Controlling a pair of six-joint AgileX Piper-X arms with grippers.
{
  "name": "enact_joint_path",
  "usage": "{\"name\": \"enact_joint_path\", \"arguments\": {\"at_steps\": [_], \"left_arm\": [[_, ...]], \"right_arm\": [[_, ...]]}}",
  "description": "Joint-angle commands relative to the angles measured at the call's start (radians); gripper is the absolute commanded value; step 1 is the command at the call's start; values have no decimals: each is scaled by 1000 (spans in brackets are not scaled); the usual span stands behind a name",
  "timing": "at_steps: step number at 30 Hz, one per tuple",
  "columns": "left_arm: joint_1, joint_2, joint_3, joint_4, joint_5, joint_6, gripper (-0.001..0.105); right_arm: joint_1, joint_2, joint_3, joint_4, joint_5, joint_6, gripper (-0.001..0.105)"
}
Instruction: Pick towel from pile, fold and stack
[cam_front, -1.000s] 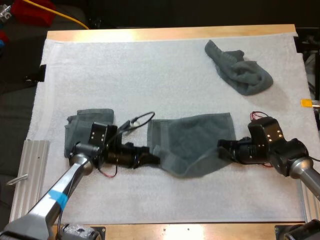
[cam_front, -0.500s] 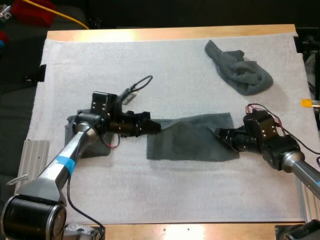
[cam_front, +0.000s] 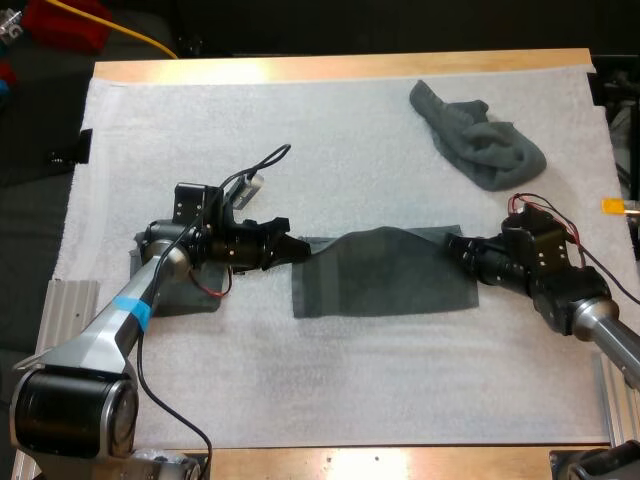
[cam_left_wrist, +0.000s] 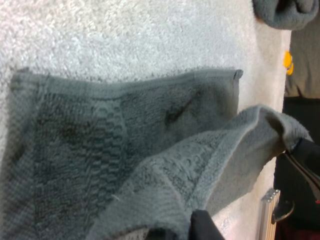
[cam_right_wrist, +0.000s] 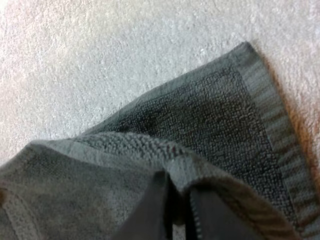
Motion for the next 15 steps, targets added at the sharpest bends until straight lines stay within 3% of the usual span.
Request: {"name": "enact_joint_path", "arguments": {"at_steps": [1,3,6,7,8,10,13,15], "left_arm": [[1,-2,-4,-16,-4,0,1],[1,-2,-4,-22,-4,0,18],[1,-2,-4,-22,-4,0,53],[1,-2,-4,-22,-4,0,73],[1,-2,-4,-22,0,0,74],[1,-2,-4,-38,38,0,64],[1,-7,-4,-54,73,5,63],[1,-17,-4,-50,77,21,63]], "right_arm": [[-3,-1,-2,-2,9,2,1],[-3,-1,-2,-3,6,2,1],[-3,-1,-2,-7,6,2,4],[-3,-1,-2,-7,6,2,11],[-3,-1,-2,-7,6,2,13],[-3,-1,-2,-23,4,2,42],[-3,-1,-2,-65,-17,2,61],[-3,-3,-2,-90,-30,-8,65]]}}
